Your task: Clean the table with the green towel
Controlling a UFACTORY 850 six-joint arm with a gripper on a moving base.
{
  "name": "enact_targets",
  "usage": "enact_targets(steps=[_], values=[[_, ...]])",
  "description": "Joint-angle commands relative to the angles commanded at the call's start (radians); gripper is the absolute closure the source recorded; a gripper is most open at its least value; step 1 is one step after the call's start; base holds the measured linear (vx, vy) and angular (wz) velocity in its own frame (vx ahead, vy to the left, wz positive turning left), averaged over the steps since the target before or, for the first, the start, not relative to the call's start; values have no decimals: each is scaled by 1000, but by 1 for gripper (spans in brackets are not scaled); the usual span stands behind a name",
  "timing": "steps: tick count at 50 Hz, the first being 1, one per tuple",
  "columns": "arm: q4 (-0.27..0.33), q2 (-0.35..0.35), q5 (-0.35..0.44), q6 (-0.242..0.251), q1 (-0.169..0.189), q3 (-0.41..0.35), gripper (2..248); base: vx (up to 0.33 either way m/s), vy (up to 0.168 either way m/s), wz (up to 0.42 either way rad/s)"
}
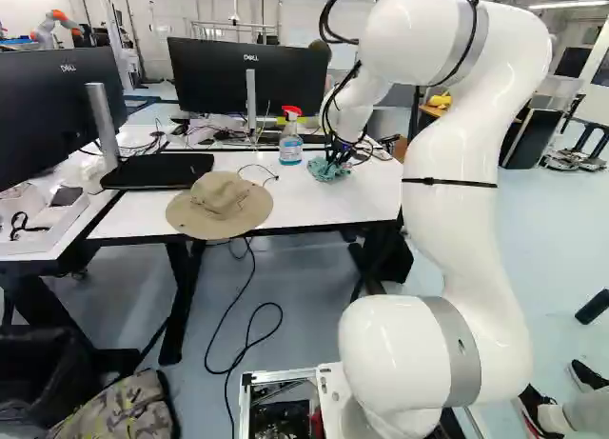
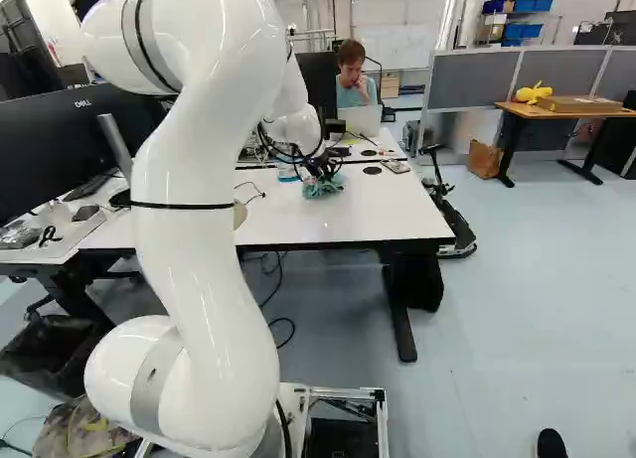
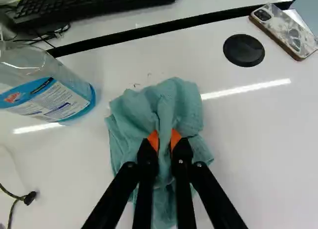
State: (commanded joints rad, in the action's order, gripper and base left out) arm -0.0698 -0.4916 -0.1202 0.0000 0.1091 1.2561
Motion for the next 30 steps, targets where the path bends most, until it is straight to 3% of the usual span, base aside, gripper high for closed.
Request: enact_targets(steps=[30], values=[[0,153,0,0,-28,-148,204,0,0,0]])
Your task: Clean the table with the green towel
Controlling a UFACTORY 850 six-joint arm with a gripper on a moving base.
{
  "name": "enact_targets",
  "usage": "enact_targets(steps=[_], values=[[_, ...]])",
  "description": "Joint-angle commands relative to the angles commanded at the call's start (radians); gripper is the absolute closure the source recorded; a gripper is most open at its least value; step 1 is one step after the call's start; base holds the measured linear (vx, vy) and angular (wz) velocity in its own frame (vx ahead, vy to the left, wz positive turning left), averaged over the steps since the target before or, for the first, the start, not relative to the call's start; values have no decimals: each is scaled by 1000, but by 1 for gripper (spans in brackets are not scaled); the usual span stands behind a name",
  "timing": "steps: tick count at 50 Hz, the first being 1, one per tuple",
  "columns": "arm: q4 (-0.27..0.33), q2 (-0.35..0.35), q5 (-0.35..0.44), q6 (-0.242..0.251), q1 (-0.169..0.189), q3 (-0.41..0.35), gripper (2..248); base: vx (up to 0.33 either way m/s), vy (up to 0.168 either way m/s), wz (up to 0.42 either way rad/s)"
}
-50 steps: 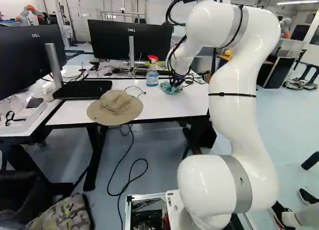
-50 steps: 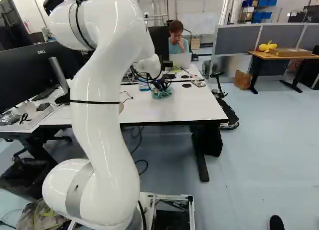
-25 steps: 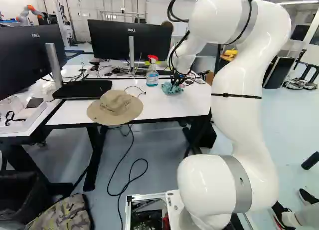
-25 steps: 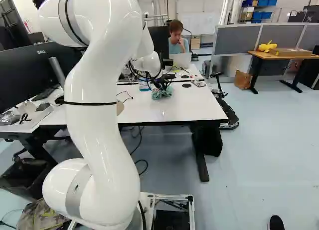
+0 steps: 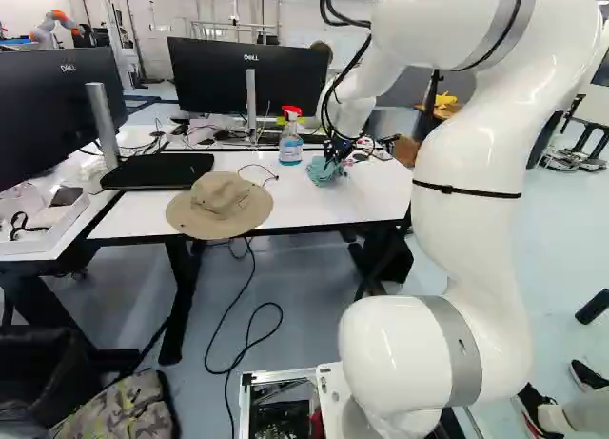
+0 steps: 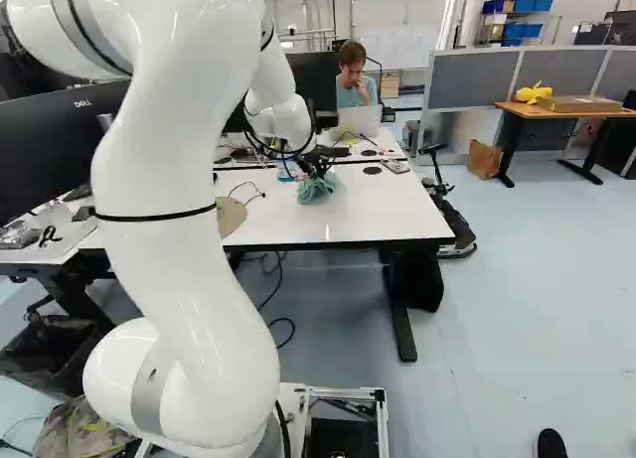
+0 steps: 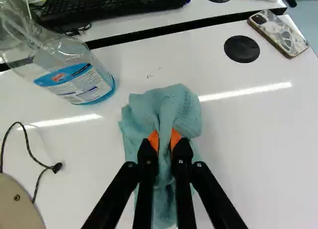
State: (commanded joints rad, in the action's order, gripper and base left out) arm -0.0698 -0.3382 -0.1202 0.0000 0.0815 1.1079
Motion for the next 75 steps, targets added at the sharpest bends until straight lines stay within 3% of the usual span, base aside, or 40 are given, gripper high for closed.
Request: enact_targets(steps=[33,52,75], values=[[0,145,0,0,-22,-173,204,0,0,0],[0,142,0,0,-22,-166,204,0,0,0],[0,92,0,0,-26,-61,204,0,0,0]])
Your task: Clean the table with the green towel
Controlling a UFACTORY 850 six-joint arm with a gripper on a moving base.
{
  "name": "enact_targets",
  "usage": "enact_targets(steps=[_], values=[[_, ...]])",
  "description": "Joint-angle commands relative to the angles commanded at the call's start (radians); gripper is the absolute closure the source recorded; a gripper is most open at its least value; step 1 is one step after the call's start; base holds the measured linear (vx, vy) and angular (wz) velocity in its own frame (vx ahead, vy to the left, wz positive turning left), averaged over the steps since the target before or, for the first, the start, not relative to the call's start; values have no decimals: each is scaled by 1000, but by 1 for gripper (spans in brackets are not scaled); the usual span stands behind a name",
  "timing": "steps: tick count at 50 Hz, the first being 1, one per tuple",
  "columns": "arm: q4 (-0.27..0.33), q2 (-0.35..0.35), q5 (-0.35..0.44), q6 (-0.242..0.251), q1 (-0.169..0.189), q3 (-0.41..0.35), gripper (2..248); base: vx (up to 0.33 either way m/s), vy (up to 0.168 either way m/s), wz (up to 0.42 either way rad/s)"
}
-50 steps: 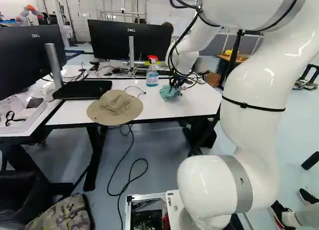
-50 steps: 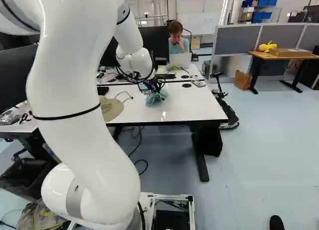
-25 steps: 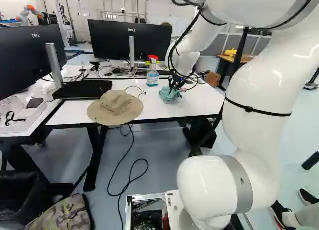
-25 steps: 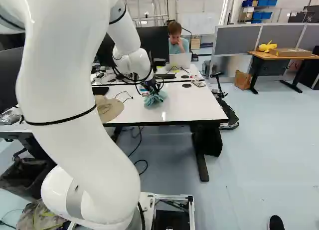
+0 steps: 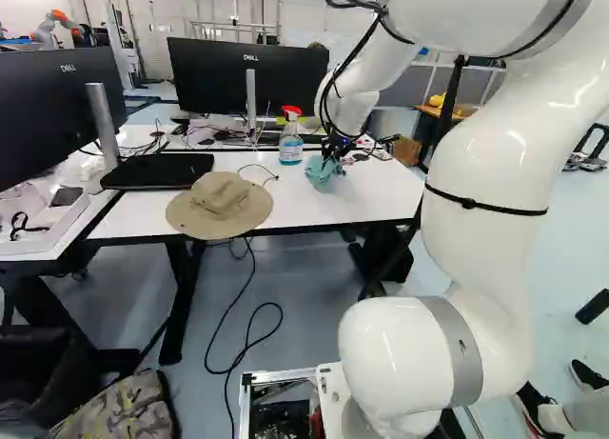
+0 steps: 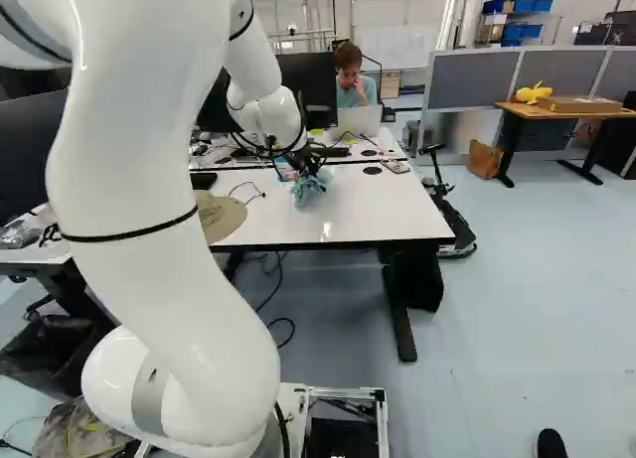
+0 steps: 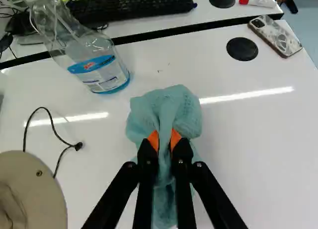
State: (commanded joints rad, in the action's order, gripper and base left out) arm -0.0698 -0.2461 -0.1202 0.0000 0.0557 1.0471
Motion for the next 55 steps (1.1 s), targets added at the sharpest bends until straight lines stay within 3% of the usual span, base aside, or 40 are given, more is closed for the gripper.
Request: enact_targets(steps=[55], values=[[0,-248,0,0,-8,307,204,0,0,0]])
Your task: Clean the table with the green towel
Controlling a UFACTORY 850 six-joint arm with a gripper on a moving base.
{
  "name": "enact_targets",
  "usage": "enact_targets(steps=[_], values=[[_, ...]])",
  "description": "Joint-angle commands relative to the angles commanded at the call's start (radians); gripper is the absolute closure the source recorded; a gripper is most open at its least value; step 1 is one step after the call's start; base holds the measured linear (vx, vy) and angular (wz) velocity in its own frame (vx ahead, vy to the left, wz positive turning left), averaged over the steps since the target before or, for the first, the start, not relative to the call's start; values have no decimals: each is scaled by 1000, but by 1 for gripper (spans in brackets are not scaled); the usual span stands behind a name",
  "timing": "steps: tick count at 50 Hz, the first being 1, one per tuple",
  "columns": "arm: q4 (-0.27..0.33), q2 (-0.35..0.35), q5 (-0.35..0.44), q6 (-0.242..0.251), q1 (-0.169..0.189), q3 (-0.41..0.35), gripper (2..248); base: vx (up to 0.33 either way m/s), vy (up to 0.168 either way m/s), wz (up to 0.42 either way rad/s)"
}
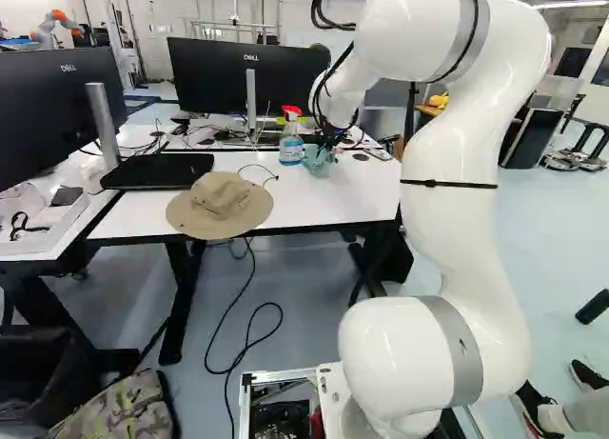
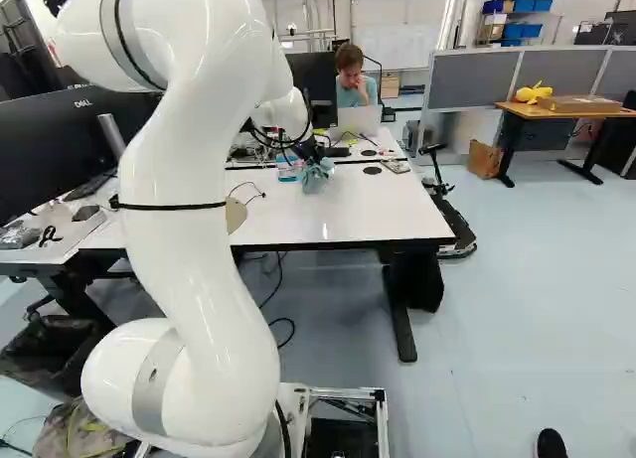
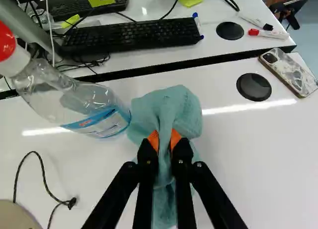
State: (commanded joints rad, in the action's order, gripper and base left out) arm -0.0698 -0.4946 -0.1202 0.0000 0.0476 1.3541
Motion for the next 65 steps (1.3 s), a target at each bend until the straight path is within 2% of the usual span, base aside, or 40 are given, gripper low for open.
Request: enact_targets(steps=[35,65], values=[[0,-169,0,0,-4,209,204,0,0,0],[0,-232,0,0,-4,222,204,0,0,0]])
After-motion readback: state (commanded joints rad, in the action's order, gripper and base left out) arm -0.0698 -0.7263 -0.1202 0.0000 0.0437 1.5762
